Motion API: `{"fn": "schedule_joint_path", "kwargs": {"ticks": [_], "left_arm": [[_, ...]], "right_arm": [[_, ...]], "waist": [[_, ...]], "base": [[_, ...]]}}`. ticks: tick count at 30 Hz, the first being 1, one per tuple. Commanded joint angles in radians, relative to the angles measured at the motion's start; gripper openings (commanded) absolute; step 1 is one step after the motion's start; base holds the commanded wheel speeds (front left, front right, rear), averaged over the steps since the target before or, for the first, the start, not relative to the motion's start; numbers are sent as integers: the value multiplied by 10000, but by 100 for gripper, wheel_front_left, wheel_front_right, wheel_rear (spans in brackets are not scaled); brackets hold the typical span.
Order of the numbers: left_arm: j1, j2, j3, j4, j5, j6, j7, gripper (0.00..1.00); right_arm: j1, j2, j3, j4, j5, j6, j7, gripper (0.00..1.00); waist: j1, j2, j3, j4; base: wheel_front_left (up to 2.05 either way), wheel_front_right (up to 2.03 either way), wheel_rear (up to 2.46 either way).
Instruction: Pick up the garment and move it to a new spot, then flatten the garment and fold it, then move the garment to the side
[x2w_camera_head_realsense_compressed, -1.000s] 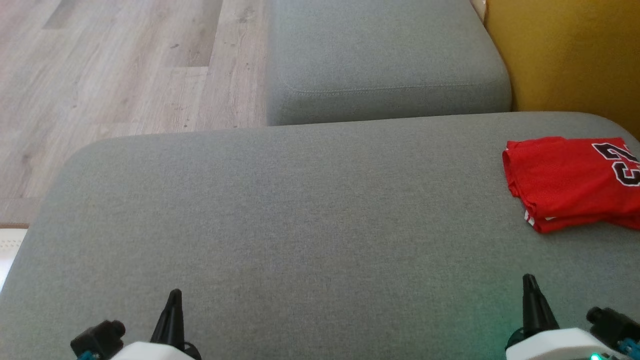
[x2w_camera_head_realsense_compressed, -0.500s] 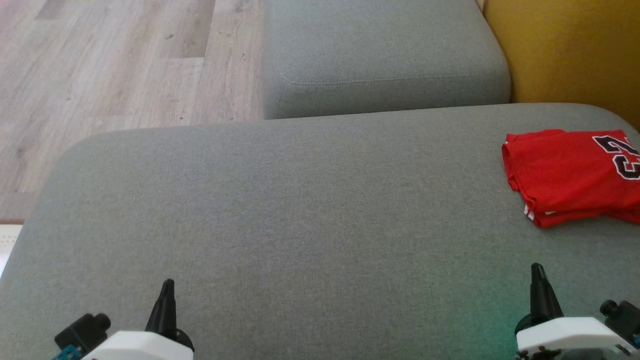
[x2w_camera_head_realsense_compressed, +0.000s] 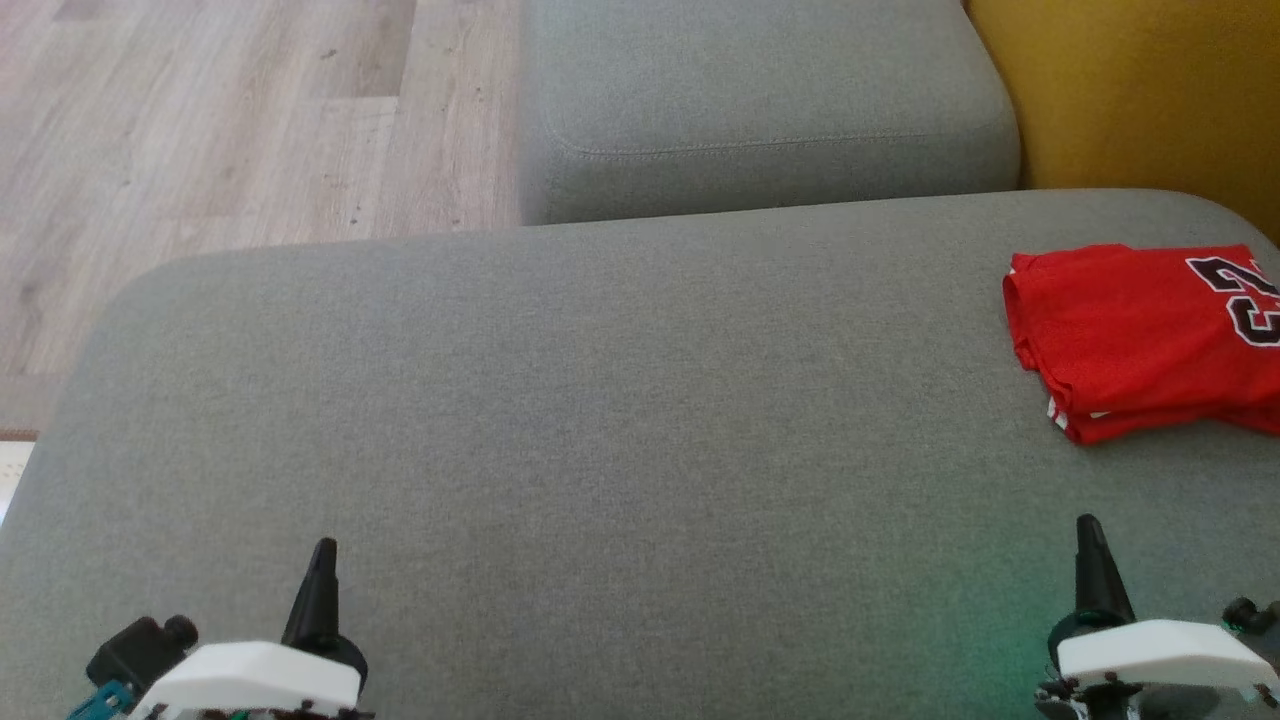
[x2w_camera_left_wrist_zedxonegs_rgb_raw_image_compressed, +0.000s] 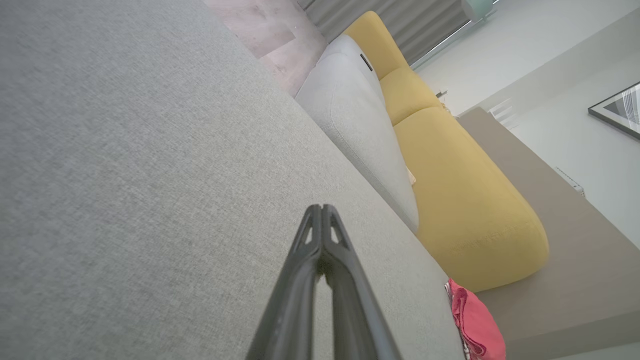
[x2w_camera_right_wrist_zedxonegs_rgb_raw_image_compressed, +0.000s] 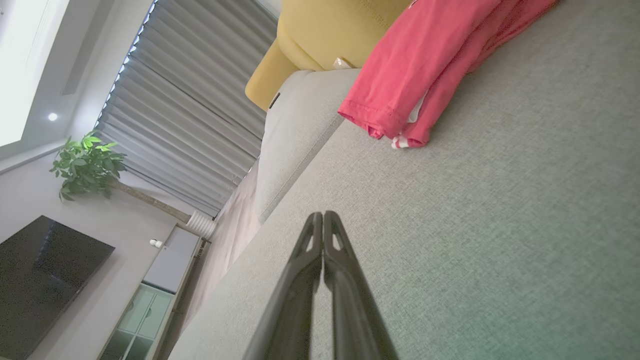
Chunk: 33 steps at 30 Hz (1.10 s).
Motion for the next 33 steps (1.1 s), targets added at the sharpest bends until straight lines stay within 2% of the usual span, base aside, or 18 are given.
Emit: {"fn": "schedule_joint_path", "kwargs": {"ticks": [1,33], "left_arm": [[-635,14,307,-288,-260,-71,41,0],[-1438,10,1016,-130,-3795,-460,931,0]], "right_arm": [[-672,-47,57,-399,282,46,100,0],[-1248,-60,-276,-679,3944,63,997,0]], "waist": [[0,0,18,-7],[0,0,507,-179]], "base": [[0,0,0],[0,0,0]]}}
